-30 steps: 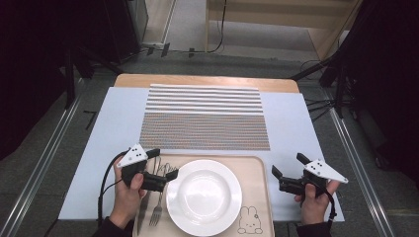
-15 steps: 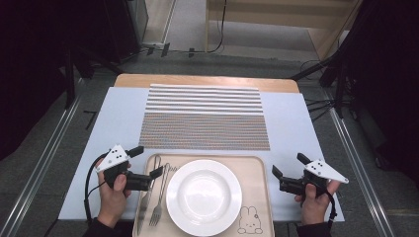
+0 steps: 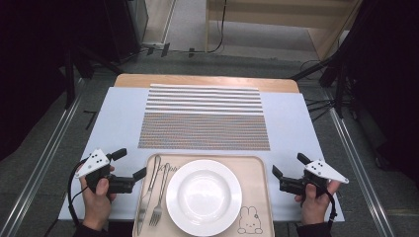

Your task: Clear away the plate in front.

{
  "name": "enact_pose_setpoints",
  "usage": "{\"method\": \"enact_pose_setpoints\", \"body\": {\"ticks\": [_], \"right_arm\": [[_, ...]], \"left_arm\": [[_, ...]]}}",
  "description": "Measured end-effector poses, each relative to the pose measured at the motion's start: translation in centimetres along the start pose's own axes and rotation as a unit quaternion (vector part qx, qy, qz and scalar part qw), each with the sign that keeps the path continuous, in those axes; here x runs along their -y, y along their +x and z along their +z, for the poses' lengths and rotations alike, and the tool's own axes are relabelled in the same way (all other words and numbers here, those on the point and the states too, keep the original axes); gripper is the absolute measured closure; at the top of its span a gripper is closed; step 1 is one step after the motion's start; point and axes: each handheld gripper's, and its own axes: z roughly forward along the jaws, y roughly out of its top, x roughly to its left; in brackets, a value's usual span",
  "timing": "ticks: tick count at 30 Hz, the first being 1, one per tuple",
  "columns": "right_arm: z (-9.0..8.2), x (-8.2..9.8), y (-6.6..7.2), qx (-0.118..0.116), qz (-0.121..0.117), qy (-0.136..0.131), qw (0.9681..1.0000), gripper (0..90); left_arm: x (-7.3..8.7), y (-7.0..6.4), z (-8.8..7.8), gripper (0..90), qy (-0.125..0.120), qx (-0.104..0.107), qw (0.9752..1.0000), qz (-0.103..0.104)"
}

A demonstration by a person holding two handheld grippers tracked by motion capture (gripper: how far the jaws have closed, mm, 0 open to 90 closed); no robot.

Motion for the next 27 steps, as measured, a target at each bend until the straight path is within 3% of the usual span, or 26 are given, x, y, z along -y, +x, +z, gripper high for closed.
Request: {"method": "enact_pose_setpoints", "body": {"ticks": [16,27], "right_arm": [[0.0,0.0,0.0,0.001,-0.002,0.0,1.0,0.0],[0.0,0.0,0.0,0.002,-0.001,0.0,1.0,0.0]], "left_arm": [[1.8,1.5,-2.7,0.0,-0.008,-0.027,0.9996,-0.005],[3.6,2.8,-4.5,0.0,-0.014,-0.04,0.9989,-0.022]]}}
